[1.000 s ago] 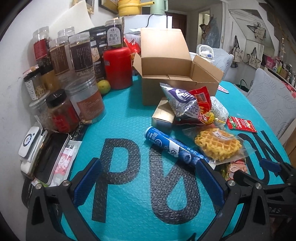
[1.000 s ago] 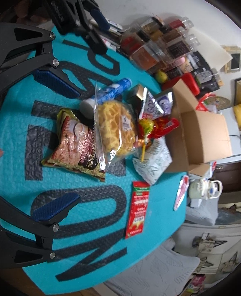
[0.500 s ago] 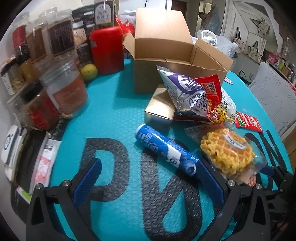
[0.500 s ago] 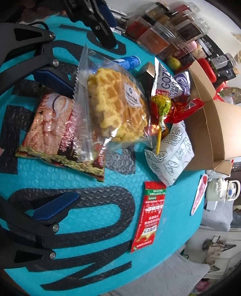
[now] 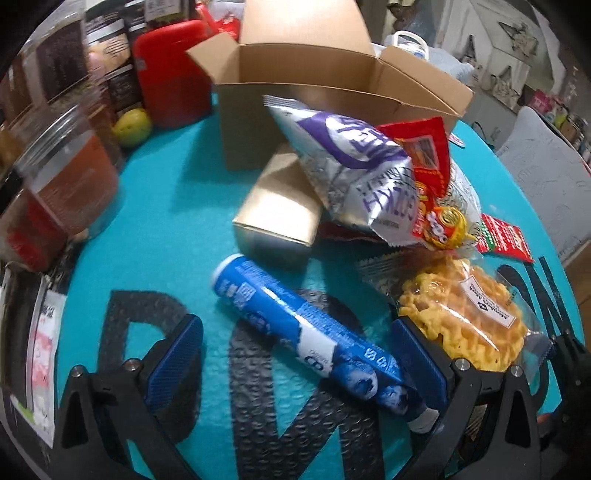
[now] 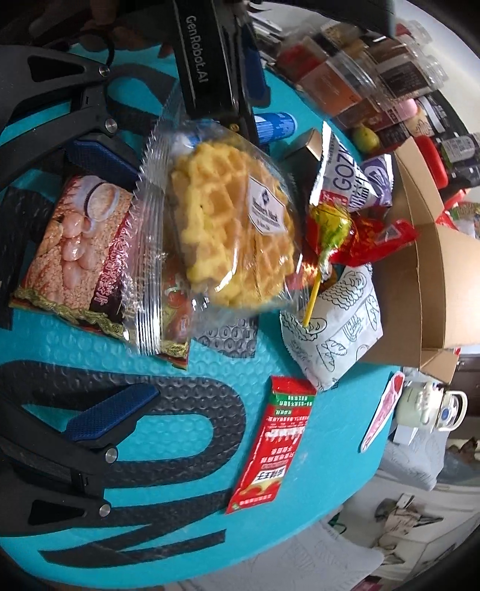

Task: Organize snacks
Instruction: 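Grasp the blue tube with the left tool while the right tool grasps the brown biscuit packet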

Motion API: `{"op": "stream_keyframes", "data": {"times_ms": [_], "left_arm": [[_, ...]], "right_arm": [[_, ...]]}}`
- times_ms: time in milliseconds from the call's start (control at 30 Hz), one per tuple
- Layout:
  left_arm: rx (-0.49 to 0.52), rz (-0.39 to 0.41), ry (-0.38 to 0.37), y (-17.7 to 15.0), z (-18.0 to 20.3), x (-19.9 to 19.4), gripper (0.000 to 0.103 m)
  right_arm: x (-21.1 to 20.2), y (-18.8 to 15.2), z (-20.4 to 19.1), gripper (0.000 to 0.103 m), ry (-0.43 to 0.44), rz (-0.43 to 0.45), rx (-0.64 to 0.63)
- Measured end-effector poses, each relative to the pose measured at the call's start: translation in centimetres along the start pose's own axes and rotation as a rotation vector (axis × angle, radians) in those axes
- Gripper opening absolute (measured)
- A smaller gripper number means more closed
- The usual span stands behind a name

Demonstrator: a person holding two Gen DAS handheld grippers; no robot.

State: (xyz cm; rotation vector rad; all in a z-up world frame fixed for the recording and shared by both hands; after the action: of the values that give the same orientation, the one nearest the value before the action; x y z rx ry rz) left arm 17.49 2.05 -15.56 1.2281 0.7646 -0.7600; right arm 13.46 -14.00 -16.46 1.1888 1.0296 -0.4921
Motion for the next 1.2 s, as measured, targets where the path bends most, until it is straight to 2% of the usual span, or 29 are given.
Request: {"op": "stream_keyframes", "data": {"times_ms": [100,167,200,300,367,433,500,567,600,700,767,933,1067,1200], "left_arm": [[0.071,-0.006,0.044,-0.4,0.5,0.2,0.098],[0.08,-0.043,0.03,-0.8,0.4,0.8,0.092],[0.084,-0.024,0.025,-0.9,0.4,0.7,0.091],[0.116,-0.007,0.015,-1.3,0.7,0.1,0.078],[0.134,-0.004,0.005,-1.7,0.9,-0.4,0.062],[0.15,-0.005,-0.004,-2.0,1.1,-1.0,0.052],[0.166,-0.006,-0.009,-2.6,0.8,-1.8,0.044],[0.181,-0.003,-0.008,-3.4,0.9,-2.5,0.034],[0.192,-0.003,-0.009,-3.8,0.7,-2.9,0.032],[0.211,-0.013,-0.011,-4.2,0.1,-3.6,0.029],[0.213,-0.03,-0.013,-4.5,0.3,-3.3,0.028],[0.248,-0.073,-0.009,-3.8,-0.6,-2.7,0.028],[0.268,-0.135,-0.049,-3.8,-0.6,-2.6,0.028],[0.345,-0.182,-0.038,-3.7,-0.1,-2.4,0.028]], "right_arm": [[0.1,0.1,0.0,0.103,0.002,-0.004,-0.01],[0.3,0.3,0.0,0.103,0.0,-0.006,-0.017],[0.3,0.3,0.0,0.103,-0.001,-0.008,-0.021],[0.4,0.4,-0.1,0.103,-0.006,-0.015,-0.029],[0.5,0.4,-0.1,0.103,-0.004,-0.019,-0.031],[0.4,0.4,0.0,0.103,-0.003,-0.015,-0.029],[0.3,0.2,0.1,0.1,-0.014,-0.013,-0.028],[0.0,-0.1,0.2,0.09,-0.035,-0.009,-0.025],[-0.2,-0.2,0.4,0.086,-0.052,-0.007,-0.022],[-0.8,-0.5,0.6,0.064,-0.063,-0.007,0.0],[-1.0,-0.6,0.6,0.058,-0.059,-0.015,0.019],[-1.3,-0.6,0.4,0.053,-0.055,-0.052,0.009],[-1.5,-0.4,0.1,0.051,-0.04,-0.096,-0.012],[-1.4,-0.4,-0.1,0.05,-0.029,-0.12,-0.046]]}}
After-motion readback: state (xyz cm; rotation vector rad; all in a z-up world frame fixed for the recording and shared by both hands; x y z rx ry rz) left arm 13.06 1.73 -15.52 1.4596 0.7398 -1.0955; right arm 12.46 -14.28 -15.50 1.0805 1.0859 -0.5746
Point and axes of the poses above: each gripper's, at about its wrist camera, not at the fingertips, and x roughly the way its jaws point, z to its right, y to its top, the point moved 4 cm from there along x, roughly the way its jaws point, and after that the axes turned 9 degrees about -x, right-handed, at the moved point
